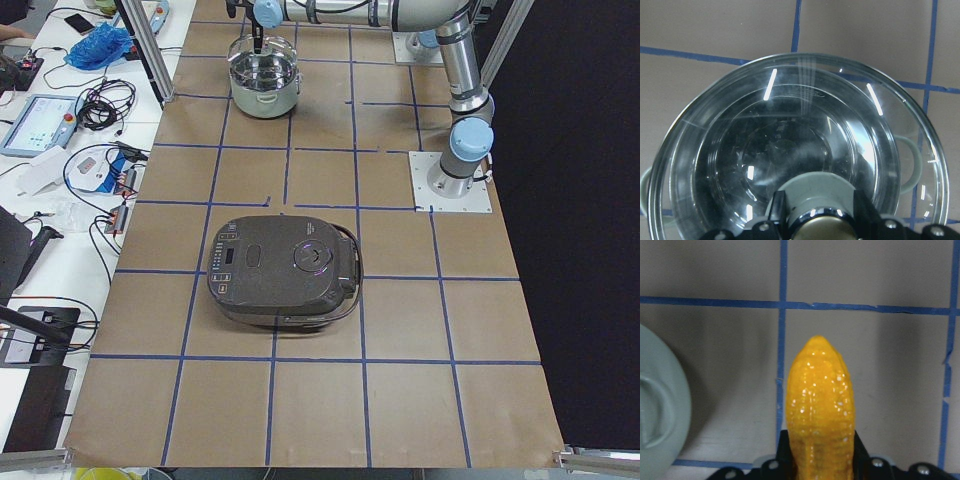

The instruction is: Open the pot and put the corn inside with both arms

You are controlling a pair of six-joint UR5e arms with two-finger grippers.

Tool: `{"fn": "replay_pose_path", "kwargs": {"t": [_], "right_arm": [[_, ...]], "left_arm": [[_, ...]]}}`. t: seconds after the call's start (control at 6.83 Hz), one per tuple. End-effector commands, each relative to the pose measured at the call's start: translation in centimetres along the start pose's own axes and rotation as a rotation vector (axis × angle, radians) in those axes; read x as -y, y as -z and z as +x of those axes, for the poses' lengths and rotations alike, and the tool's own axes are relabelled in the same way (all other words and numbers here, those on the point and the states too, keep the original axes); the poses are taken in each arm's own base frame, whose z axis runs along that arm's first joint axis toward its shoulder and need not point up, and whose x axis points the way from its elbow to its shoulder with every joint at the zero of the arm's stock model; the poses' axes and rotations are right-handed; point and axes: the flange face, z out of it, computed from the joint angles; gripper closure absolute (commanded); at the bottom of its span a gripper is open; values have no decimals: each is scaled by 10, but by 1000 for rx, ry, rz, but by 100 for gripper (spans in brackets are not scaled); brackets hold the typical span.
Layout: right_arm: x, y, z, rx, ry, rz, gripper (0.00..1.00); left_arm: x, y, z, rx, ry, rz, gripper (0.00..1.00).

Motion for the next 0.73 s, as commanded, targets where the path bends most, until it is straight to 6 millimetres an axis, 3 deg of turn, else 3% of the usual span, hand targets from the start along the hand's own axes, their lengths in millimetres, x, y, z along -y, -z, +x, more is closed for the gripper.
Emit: {"fn": "replay_pose_path", "kwargs": {"t": [0.0,0.15,0.29,0.44,0.59], "right_arm": [[-13,-12,-119,27,67,17,82],[-14,-21,-173,37,27,41,81],[-3,-29,-215,43,49,65,80],[5,-49,-243,45,67,57,80],[-2,-72,-258,41,88,32,79]], "left_arm": [[15,69,-48,25,-56,-21,86],[44,79,-112,39,-85,-14,86],[73,82,-183,60,-147,-21,86],[89,84,-238,72,-196,-34,86],[100,71,-292,78,-221,-64,86]]}}
